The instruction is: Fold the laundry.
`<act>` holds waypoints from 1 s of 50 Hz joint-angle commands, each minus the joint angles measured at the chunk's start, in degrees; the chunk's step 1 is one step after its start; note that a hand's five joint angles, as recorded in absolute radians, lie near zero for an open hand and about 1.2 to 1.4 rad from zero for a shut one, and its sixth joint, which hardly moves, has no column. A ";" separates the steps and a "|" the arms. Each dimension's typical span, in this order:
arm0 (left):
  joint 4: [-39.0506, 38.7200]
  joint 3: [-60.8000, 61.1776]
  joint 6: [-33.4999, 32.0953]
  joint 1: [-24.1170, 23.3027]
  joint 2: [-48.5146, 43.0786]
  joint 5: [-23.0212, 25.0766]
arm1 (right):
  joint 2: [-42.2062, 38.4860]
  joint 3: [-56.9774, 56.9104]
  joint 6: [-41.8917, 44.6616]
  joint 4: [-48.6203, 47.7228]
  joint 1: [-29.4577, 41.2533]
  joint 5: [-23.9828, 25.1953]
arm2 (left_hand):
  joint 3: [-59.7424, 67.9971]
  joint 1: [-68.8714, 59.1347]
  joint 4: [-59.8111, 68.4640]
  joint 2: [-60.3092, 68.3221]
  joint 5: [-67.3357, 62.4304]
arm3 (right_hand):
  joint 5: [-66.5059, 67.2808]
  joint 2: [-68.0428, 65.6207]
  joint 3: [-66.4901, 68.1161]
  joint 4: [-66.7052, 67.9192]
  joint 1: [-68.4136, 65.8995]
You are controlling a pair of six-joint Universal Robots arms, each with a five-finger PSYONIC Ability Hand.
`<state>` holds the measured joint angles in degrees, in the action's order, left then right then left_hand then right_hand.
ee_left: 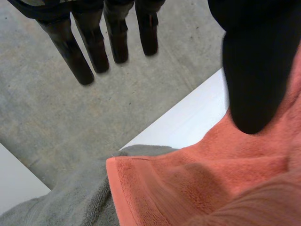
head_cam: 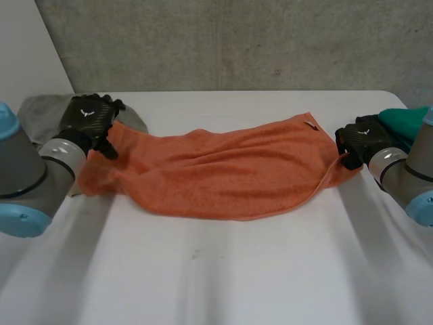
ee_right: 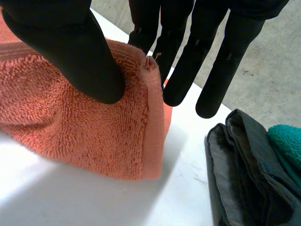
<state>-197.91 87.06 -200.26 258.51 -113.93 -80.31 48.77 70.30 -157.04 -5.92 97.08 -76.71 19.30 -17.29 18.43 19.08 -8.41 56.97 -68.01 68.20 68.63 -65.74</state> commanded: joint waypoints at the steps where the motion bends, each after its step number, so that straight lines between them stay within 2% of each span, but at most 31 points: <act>1: 17.71 1.79 -1.36 0.50 8.37 0.59 | -0.08 -0.25 1.91 -0.23 -0.22 -0.29 | -4.74 2.73 -3.87 -4.52 3.85 | 13.03 -11.99 11.80 11.37 -14.26; 3: 21.67 2.67 -1.54 0.94 9.69 1.30 | -0.08 -0.43 2.00 -0.15 -0.22 -0.29 | 0.81 -2.81 1.67 1.02 -1.69 | 13.03 -11.99 11.80 11.37 -14.26; 5: 26.85 4.95 -1.63 2.51 11.71 2.79 | -0.16 -0.43 2.08 -0.15 -0.14 -0.29 | 14.73 -16.73 15.59 14.94 -15.61 | 13.03 -11.99 11.80 11.37 -14.26; 10: 29.25 10.49 -1.98 7.26 14.00 7.79 | -0.78 -0.43 3.14 -0.06 0.30 -0.37 | 47.71 -49.72 48.58 47.93 -48.60 | 13.03 -11.99 11.80 11.37 -14.26; 12: 28.90 13.12 -2.50 9.01 14.70 10.33 | -1.13 -0.43 4.01 0.03 0.57 -0.55 | 54.46 -56.46 55.32 54.67 -55.34 | 13.03 -11.99 11.80 11.37 -14.26; 15: 27.84 16.02 -3.73 11.30 15.31 13.59 | -1.48 -0.34 5.15 0.03 0.74 -0.64 | 57.35 -59.35 58.21 57.56 -58.24 | 13.03 -11.99 11.80 11.37 -14.26; 20: 25.47 18.67 -5.67 13.33 15.05 15.62 | -1.66 -0.17 6.39 0.03 1.01 -0.64 | 56.52 -58.52 57.38 56.73 -57.40 | 13.03 -11.99 11.80 11.37 -14.26; 23: 23.54 18.15 -6.81 13.24 12.78 15.54 | -1.75 -0.17 6.83 0.03 1.18 -0.64 | 50.15 -52.15 51.01 50.36 -51.03 | 13.03 -11.99 11.80 11.37 -14.26; 27: 20.90 15.17 -9.00 11.84 6.72 14.92 | -2.01 -0.08 7.27 0.12 1.45 -0.64 | 27.48 -29.49 28.35 27.70 -28.37 | 13.03 -11.99 11.80 11.37 -14.26; 34: 16.42 7.70 -10.33 7.63 -1.19 12.55 | -2.45 0.45 9.11 0.12 2.24 -0.64 | 6.41 -8.42 7.28 6.63 -7.30 | 13.03 -11.99 11.80 11.37 -14.26; 39: 13.17 1.54 -10.86 5.34 -5.59 10.62 | -2.54 0.89 10.43 0.12 2.68 -0.73 | 3.02 -5.03 3.89 3.24 -3.91 | 13.03 -11.99 11.80 11.37 -14.26; 50: 12.90 -11.91 -15.86 1.20 -15.26 3.50 | -3.33 1.06 12.28 0.12 3.03 -0.81 | 5.37 -7.37 6.23 5.58 -6.25 | 13.03 -11.99 11.80 11.37 -14.26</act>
<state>-185.33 81.62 -213.09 261.59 -124.47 -73.02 45.87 71.38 -145.67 -5.82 99.99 -77.52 22.59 -22.73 21.50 22.29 -11.21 56.97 -68.01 68.20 68.66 -65.74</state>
